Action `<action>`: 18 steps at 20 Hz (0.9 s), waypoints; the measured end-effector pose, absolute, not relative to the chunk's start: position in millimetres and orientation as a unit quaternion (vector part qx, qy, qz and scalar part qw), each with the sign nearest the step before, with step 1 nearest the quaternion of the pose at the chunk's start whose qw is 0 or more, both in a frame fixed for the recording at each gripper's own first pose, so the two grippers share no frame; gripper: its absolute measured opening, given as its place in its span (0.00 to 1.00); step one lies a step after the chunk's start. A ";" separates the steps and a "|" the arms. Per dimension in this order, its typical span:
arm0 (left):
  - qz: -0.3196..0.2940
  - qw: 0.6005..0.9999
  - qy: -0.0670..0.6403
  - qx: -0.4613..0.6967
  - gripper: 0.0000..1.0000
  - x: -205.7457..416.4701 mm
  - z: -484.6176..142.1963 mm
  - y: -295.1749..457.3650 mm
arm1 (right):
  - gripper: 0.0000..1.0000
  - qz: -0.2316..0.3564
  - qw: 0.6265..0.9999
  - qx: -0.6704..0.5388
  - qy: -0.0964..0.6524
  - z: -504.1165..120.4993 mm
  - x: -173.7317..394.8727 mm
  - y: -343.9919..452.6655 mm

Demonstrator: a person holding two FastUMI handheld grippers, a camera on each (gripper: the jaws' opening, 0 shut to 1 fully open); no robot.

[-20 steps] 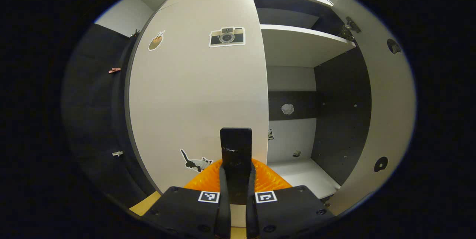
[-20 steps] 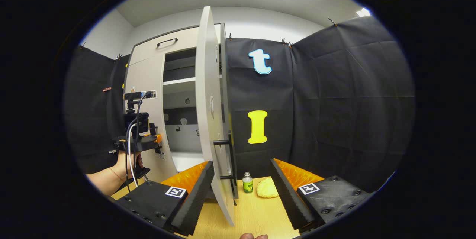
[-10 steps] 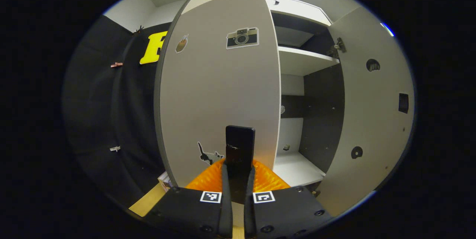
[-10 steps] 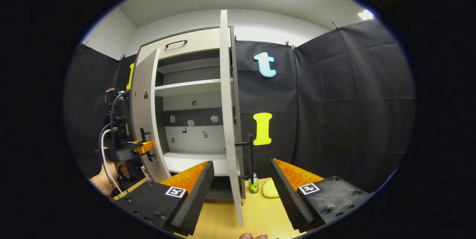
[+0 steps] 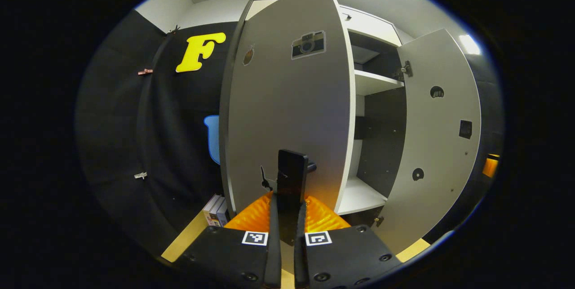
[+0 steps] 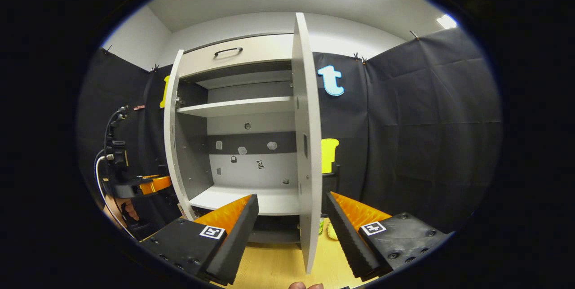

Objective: Open the right door of the double-door shoe cabinet with the right hand, and open the left door with the left hand.

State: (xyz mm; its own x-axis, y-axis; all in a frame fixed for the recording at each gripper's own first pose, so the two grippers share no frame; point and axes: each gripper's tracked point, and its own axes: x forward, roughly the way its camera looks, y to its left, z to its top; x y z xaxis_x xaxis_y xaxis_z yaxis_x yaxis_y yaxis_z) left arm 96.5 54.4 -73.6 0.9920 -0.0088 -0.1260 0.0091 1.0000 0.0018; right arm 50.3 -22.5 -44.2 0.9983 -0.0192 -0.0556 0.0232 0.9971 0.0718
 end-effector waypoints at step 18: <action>-0.005 0.998 0.064 0.012 0.13 80.2 -76.7 91.3 | 0.95 0.028 0.998 0.034 0.038 -50.5 55.6 36.3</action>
